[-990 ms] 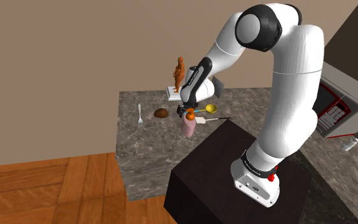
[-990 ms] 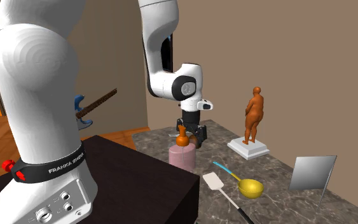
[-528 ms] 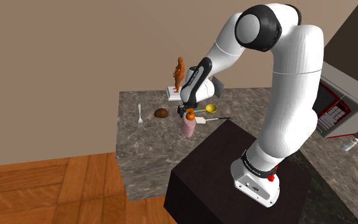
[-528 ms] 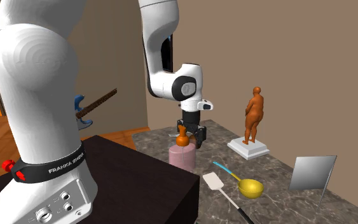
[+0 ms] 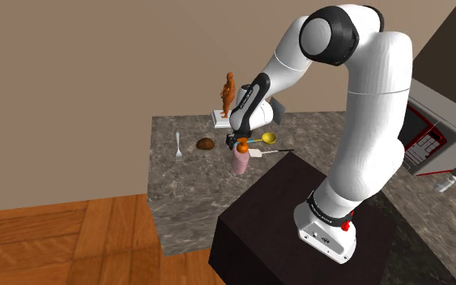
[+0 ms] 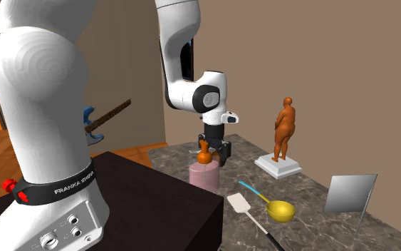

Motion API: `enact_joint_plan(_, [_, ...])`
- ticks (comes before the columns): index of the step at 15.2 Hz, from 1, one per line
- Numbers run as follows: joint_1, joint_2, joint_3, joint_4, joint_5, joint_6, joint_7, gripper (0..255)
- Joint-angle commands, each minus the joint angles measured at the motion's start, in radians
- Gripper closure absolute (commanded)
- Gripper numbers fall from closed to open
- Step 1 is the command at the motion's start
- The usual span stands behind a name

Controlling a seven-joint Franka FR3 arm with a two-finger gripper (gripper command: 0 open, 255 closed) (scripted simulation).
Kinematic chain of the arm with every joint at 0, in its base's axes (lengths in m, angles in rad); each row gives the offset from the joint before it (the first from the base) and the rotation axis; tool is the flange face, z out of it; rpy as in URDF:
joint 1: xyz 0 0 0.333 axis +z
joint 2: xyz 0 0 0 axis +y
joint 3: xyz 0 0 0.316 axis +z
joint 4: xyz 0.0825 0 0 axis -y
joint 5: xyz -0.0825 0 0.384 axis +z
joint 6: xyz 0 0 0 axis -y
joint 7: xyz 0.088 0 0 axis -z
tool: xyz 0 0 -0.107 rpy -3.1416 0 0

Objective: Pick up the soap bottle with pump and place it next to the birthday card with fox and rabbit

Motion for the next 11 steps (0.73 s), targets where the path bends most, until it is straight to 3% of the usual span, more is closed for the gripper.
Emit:
enact_joint_plan(1, [0.001,-0.014,-0.001,-0.005,-0.001,-0.011,0.0,255])
enact_joint_plan(11, [0.014,-0.167,-0.018,-0.041,-0.017,-0.128,0.009,255])
